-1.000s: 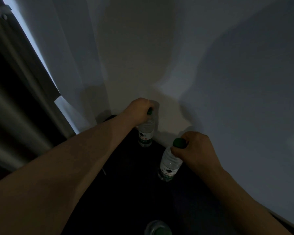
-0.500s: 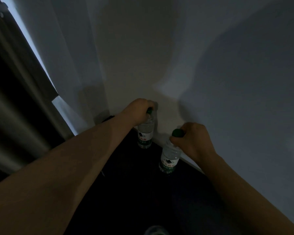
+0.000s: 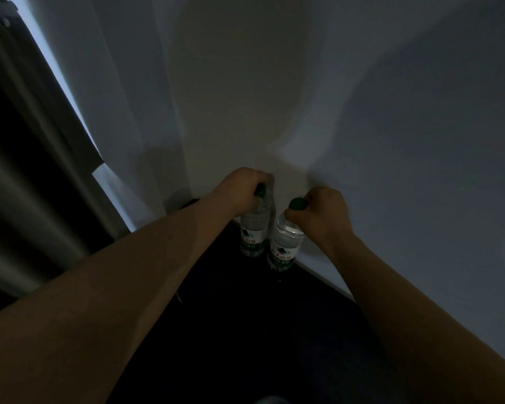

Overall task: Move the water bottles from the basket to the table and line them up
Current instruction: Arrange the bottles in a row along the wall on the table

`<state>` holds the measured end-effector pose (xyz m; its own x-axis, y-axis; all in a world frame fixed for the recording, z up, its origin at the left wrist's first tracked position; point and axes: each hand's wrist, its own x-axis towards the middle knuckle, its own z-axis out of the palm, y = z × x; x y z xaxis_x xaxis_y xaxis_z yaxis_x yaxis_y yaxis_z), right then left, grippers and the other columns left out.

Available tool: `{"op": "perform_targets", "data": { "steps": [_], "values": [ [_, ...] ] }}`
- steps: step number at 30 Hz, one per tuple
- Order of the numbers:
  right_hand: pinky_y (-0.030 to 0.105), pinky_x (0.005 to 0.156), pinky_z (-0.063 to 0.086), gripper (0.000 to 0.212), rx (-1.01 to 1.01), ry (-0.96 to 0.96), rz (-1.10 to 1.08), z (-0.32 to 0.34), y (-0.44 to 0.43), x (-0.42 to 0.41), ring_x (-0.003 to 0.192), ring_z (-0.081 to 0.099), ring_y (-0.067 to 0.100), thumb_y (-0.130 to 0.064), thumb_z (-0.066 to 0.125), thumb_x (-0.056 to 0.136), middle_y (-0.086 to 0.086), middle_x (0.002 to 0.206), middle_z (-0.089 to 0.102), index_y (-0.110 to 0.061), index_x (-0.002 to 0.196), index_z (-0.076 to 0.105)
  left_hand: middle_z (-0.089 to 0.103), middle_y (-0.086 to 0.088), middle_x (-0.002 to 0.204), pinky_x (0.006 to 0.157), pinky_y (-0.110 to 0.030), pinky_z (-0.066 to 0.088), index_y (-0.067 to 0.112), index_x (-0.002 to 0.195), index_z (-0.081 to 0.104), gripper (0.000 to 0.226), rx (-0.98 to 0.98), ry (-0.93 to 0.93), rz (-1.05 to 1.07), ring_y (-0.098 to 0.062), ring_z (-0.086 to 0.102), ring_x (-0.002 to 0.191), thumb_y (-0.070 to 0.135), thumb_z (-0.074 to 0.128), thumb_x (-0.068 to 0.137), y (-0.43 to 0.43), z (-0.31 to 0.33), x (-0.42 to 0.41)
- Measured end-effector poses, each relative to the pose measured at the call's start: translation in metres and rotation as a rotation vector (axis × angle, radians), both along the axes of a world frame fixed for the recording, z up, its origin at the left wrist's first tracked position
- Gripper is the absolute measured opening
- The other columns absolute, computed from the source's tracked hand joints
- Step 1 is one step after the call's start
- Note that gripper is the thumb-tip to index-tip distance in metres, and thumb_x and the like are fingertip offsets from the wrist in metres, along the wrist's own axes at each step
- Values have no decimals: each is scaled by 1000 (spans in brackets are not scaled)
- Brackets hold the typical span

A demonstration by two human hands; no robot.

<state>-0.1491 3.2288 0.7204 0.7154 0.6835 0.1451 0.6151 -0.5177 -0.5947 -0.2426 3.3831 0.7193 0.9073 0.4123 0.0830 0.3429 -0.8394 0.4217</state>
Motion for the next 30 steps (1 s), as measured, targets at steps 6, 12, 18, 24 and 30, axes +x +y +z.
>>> {"op": "perform_targets", "data": {
  "steps": [6,12,18,24,30],
  "values": [
    [25,44,29,29,14,61,-33,-10,7,4,54,48,18,-17,76,71,13,59,50,6,66,57,52,-14,137,101,-27,37,9,131,53,53,-1,-4,1,-28,49,125,-3,59,80,0,0,1],
    [25,47,29,31,17,55,-22,-12,10,4,52,44,17,-18,75,72,11,55,46,5,64,57,56,-14,133,100,-30,42,9,128,56,51,6,-10,-6,-28,52,122,-5,58,79,0,1,0],
    [24,42,22,37,49,74,-25,-15,9,1,45,34,10,-16,74,73,3,47,35,-5,56,43,60,-16,125,91,-29,43,6,123,59,46,4,-14,-13,-29,55,115,-5,58,79,-2,2,0],
    [25,46,25,38,33,64,-12,-16,10,2,49,39,15,-15,71,76,4,50,37,-7,55,40,55,-14,134,98,-28,40,10,131,54,52,2,3,-11,-27,51,123,-2,59,81,-2,4,2],
    [33,60,38,32,-49,-12,47,-16,11,4,70,54,27,-23,71,81,14,72,52,-5,68,48,54,-15,135,100,-32,41,12,131,53,53,14,15,3,-29,50,123,-3,58,81,-2,3,2]
  ]
}}
